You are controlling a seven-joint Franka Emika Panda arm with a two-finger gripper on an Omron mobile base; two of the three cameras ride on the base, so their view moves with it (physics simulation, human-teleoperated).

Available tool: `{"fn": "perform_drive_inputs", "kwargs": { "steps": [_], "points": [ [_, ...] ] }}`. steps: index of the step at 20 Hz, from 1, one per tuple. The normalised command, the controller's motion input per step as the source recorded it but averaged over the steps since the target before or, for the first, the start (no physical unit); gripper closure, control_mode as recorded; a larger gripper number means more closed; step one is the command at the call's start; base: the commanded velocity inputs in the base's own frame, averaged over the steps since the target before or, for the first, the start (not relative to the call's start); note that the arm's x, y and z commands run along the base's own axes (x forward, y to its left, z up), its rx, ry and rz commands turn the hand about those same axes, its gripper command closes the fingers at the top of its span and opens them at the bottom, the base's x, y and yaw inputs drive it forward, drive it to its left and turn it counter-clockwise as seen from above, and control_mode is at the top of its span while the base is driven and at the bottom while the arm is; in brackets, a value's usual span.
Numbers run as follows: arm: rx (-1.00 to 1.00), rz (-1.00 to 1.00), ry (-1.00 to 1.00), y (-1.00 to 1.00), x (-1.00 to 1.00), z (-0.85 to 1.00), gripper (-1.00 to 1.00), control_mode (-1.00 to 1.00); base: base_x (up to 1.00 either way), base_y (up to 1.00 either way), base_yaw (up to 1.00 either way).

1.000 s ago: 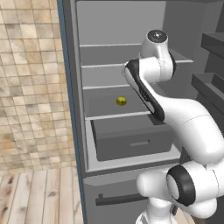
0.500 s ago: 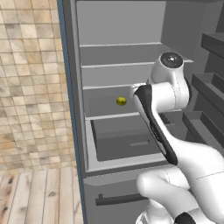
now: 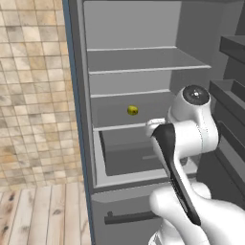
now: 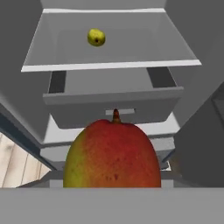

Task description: Pick the mango and pear from the fridge and place them inside the tupperware on the counter.

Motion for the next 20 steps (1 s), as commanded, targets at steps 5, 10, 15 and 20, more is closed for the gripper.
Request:
{"fn": "perform_drive_inputs", "kwargs": {
  "steps": [5, 10, 15, 20],
  "points": [
    [0.00, 0.00, 0.00, 0.00, 0.00, 0.00, 1.00, 1.00, -0.31, 0.18, -0.07],
    [0.00, 0.00, 0.00, 0.00, 0.00, 0.00, 1.00, 1.00, -0.31, 0.32, -0.24],
    [0.00, 0.00, 0.00, 0.00, 0.00, 0.00, 1.00, 1.00, -0.39, 0.53, -0.36],
    [0.00, 0.00, 0.00, 0.00, 0.00, 0.00, 1.00, 1.00, -0.80, 0.58, -0.44]
  ]
}}
